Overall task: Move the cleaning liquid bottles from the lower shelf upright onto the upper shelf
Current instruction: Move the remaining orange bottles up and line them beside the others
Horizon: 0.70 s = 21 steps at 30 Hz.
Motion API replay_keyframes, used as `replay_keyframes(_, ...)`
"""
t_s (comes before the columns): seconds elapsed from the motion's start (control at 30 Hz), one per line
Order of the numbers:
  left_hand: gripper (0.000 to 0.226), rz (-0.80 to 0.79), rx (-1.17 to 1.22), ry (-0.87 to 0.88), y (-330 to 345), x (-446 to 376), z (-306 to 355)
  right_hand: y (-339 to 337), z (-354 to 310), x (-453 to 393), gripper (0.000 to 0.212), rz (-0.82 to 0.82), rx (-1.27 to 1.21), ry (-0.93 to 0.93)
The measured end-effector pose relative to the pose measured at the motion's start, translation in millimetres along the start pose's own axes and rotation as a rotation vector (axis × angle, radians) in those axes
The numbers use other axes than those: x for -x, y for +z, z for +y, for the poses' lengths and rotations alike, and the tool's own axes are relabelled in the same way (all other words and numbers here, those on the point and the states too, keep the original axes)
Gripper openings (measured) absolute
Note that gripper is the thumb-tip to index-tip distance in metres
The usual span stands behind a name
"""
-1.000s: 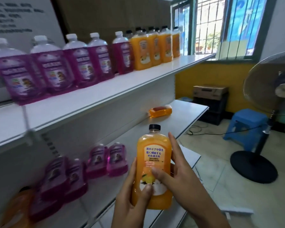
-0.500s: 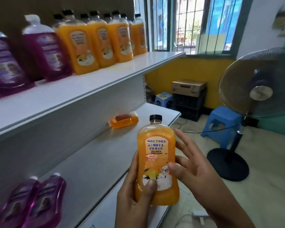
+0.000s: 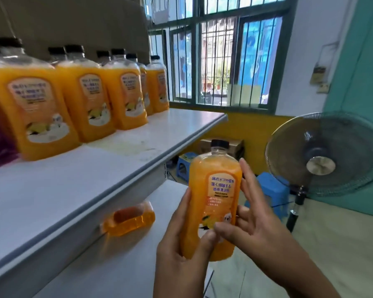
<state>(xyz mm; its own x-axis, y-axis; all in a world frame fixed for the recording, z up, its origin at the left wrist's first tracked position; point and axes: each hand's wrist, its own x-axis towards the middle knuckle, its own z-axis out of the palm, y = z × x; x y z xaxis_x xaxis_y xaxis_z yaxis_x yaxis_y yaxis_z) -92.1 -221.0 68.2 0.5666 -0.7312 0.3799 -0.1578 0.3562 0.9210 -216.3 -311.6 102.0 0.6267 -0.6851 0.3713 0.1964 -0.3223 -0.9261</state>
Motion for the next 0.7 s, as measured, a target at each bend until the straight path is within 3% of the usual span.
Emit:
replay_keyframes(0.4,0.075,0.068,-0.332,0.434,39,-118,48,-58,-58,-144,0.105,-0.117,0.120,-0.261)
replay_keyframes(0.53,0.080,0.068,-0.521,0.464,45,-147,69,-76,-68,-191,0.106,-0.200,0.190,-0.380)
replay_keyframes(0.7,0.093,0.103,-0.772,0.367,61,-178,71,-87,-58,-233,0.104,-0.293,0.150,-0.464)
